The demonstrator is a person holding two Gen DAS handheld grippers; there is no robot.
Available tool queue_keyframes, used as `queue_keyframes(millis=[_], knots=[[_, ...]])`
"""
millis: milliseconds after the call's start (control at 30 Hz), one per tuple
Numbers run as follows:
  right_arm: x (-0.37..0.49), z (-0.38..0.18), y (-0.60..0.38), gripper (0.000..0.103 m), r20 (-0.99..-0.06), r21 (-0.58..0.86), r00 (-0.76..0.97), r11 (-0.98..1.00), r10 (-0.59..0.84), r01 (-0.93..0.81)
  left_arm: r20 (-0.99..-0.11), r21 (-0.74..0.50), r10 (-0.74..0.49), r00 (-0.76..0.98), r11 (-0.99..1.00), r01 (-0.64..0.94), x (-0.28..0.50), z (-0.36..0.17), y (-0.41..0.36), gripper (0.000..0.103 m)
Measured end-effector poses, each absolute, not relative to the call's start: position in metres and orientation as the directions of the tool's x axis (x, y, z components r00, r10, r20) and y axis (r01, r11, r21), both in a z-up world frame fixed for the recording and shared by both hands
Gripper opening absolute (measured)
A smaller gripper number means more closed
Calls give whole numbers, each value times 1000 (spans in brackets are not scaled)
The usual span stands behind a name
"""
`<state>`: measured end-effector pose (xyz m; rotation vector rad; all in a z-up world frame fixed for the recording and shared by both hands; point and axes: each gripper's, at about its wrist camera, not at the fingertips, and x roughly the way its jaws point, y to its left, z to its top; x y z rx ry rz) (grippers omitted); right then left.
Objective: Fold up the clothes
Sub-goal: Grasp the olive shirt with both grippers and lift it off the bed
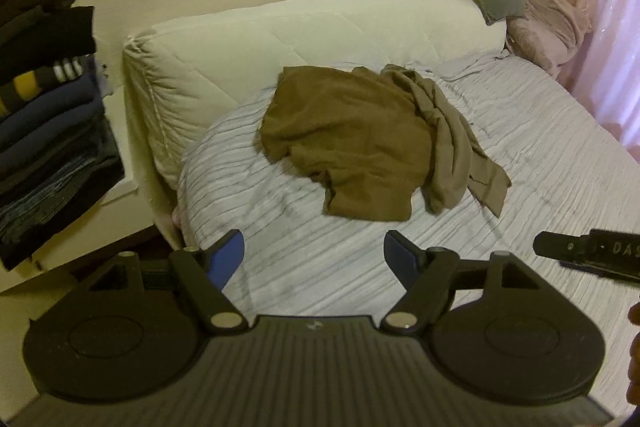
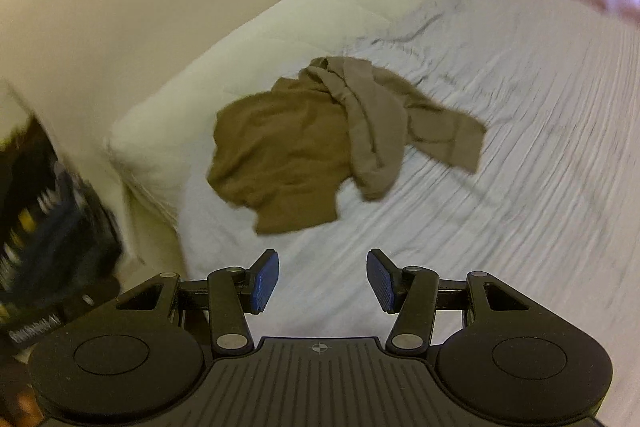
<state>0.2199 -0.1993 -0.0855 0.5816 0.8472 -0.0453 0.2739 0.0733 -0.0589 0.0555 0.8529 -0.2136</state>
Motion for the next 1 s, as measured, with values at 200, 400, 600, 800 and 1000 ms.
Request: queue_keyframes(millis=[200, 400, 600, 800, 1000], knots=[[248, -127, -232, 53, -629, 758, 671, 502, 393, 417, -772, -68, -194, 605, 972, 225, 315, -74, 85, 73], [276, -156, -244, 53, -620, 784, 667, 357, 412, 508, -794, -143, -245, 557, 965, 219, 356, -94, 101, 68], [310, -175, -246, 53, -630, 775, 690, 333, 355, 536, -816, -201, -280, 505, 958, 207, 402, -124, 105, 67], [354, -206, -247, 53, -630, 776, 701, 293, 334, 558, -840, -248, -297, 454, 954, 166, 452, -163, 100, 67], [392, -247, -253, 53, -658, 753, 681, 277, 322, 597, -852, -299, -321, 414, 947, 120, 503, -205, 92, 67]])
